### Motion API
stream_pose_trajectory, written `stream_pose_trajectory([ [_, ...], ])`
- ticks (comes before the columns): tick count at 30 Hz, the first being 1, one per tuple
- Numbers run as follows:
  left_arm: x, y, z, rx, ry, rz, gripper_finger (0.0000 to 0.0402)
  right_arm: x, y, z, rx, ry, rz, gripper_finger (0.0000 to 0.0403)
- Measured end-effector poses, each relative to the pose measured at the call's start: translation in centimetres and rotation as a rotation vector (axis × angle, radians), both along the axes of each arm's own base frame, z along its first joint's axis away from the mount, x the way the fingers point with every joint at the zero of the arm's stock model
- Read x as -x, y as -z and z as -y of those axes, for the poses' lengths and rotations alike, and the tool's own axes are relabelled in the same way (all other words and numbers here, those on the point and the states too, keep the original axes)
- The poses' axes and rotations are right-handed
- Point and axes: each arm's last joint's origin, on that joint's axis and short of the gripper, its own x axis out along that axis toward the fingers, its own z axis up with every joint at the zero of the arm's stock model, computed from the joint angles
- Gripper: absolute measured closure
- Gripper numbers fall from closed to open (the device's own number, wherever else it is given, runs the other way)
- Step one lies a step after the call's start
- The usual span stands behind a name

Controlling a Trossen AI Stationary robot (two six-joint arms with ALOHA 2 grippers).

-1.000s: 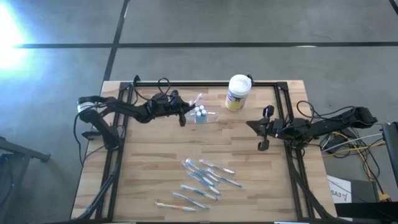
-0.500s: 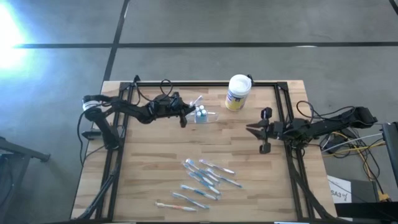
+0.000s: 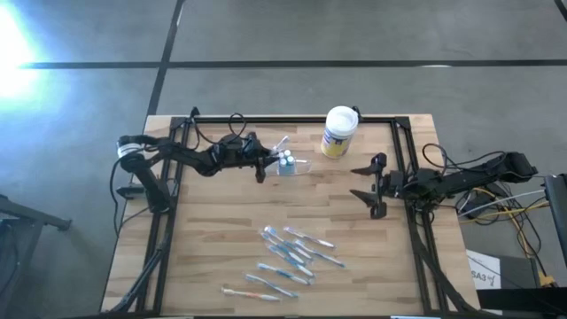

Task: Pick & Place toothbrushing station
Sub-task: Put the blue toothbrush into the left section of the transparent organizer, then put the purple toothbrush into the right section of the transparent organizer

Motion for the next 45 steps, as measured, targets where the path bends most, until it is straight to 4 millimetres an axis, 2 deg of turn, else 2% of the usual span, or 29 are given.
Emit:
stream_pose_trajectory([
  [6, 0.0, -0.1, 0.1, 0.004, 0.026, 0.006, 0.0205, 0.0, 0.1, 0.0, -0.006, 0.001, -0.014, 0.0066],
  [9, 0.0, -0.3, 0.1, 0.001, 0.025, 0.012, 0.0173, -0.1, 0.2, 0.0, -0.007, 0.0, -0.021, 0.0065],
  [12, 0.1, -0.8, 0.2, -0.008, 0.026, 0.031, 0.0159, 0.0, 0.2, 0.0, -0.009, 0.001, -0.017, 0.0078],
  [18, 0.6, -2.6, 0.4, -0.035, 0.028, 0.082, 0.0158, 0.0, 0.2, 0.0, -0.01, 0.002, -0.017, 0.0135],
  [29, 3.4, -6.9, 1.9, -0.087, 0.092, 0.112, 0.0159, 0.0, 0.2, 0.0, -0.001, 0.005, -0.024, 0.0316],
  [33, 5.2, -7.3, 2.8, -0.105, 0.115, 0.137, 0.018, -0.1, 0.4, 0.0, 0.019, 0.008, -0.039, 0.0383],
  [37, 7.3, -7.2, 3.9, -0.137, 0.144, 0.166, 0.0232, -0.1, 0.4, 0.0, 0.021, 0.009, -0.045, 0.0393],
  [45, 11.2, -5.5, 5.9, -0.174, 0.199, 0.216, 0.0384, -0.1, 0.4, 0.0, 0.021, 0.008, -0.043, 0.0395],
])
